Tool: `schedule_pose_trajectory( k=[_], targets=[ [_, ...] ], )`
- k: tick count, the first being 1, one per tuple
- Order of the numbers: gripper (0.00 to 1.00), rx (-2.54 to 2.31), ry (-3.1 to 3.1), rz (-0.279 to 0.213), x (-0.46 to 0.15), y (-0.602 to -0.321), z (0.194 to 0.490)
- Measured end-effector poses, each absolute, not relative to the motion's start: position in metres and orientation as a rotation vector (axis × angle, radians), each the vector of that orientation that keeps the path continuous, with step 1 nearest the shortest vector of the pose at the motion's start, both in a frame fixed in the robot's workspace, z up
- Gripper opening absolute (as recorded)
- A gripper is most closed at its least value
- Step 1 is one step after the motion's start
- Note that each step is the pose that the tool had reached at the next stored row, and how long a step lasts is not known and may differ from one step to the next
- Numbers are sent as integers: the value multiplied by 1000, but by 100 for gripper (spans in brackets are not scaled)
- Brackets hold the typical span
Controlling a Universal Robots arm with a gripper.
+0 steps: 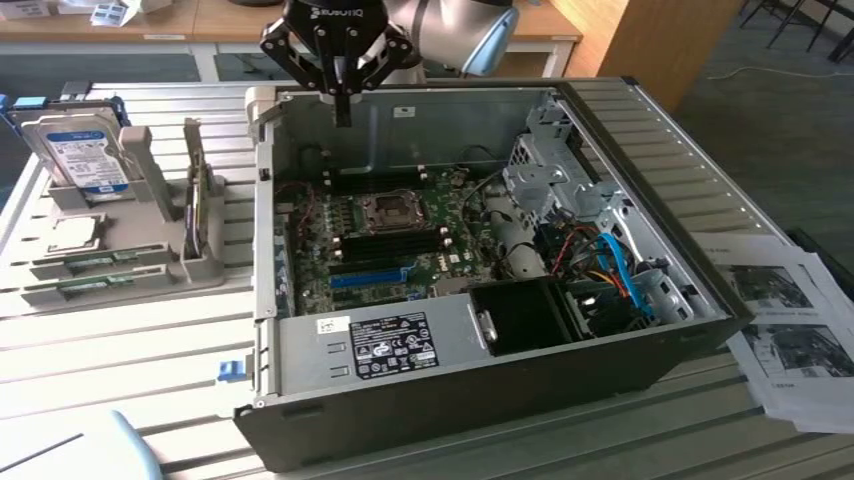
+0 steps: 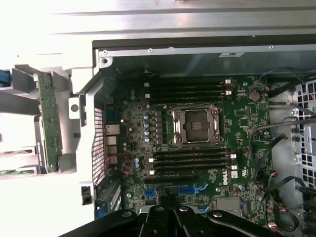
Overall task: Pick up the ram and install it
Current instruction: 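Reach for the ram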
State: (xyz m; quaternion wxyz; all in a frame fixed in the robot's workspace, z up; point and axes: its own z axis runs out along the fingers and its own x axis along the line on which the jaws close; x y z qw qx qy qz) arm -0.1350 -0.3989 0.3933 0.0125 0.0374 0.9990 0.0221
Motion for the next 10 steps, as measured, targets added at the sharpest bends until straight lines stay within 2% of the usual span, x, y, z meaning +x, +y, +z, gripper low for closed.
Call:
schedule_pose_trajectory(
  k=[10],
  targets=[
    [9, 116, 3114, 69, -154, -399, 393]
  ],
)
